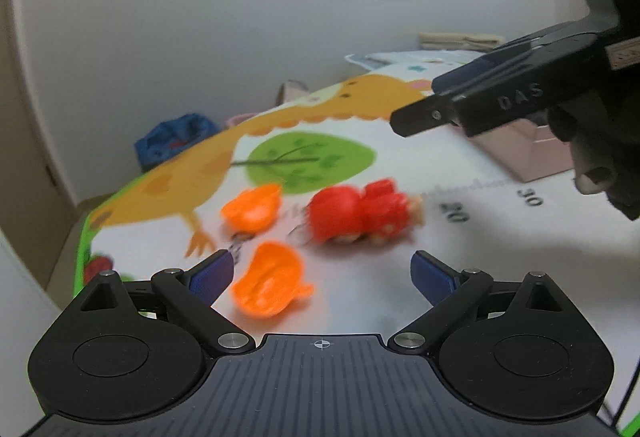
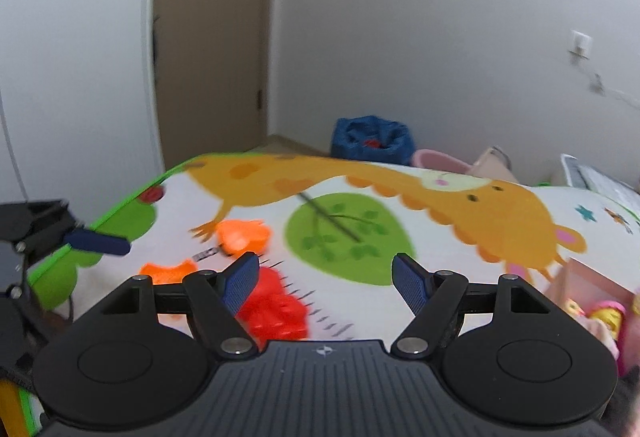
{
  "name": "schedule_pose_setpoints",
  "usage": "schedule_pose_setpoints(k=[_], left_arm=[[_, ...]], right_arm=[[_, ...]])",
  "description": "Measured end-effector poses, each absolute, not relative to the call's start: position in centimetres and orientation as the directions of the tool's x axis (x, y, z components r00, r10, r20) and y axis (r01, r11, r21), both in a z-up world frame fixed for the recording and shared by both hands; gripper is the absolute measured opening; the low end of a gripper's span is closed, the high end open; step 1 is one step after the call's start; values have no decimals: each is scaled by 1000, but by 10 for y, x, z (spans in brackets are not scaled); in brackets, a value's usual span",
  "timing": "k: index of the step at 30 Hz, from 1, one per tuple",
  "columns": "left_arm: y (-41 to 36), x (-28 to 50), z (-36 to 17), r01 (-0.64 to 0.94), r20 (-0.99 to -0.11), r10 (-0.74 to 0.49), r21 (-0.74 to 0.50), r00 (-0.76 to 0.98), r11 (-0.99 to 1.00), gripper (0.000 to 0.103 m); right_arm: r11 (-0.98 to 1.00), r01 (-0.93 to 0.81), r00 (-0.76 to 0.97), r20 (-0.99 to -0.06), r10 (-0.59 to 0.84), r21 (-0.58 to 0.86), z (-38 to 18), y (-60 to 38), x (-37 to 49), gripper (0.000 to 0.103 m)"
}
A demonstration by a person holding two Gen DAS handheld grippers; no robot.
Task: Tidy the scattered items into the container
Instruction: 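Grasp the red plush figure with the right gripper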
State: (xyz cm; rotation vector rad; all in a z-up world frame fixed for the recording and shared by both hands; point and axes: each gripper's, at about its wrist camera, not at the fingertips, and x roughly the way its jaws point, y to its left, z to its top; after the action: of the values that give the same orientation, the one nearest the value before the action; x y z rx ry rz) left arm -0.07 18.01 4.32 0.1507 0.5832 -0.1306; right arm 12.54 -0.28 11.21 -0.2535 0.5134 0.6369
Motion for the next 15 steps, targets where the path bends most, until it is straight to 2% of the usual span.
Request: schedule_pose_setpoints(k=[7, 15], left_arm=[[206, 8, 28, 91, -573, -29, 80, 819, 993, 98], [210, 17, 15, 84, -574, -47, 38, 817, 996, 98]], right_arm=[[745, -660, 637, -596, 489, -93, 93, 23, 122, 74], [703, -696, 606, -646, 464, -147, 63, 49, 132, 73]])
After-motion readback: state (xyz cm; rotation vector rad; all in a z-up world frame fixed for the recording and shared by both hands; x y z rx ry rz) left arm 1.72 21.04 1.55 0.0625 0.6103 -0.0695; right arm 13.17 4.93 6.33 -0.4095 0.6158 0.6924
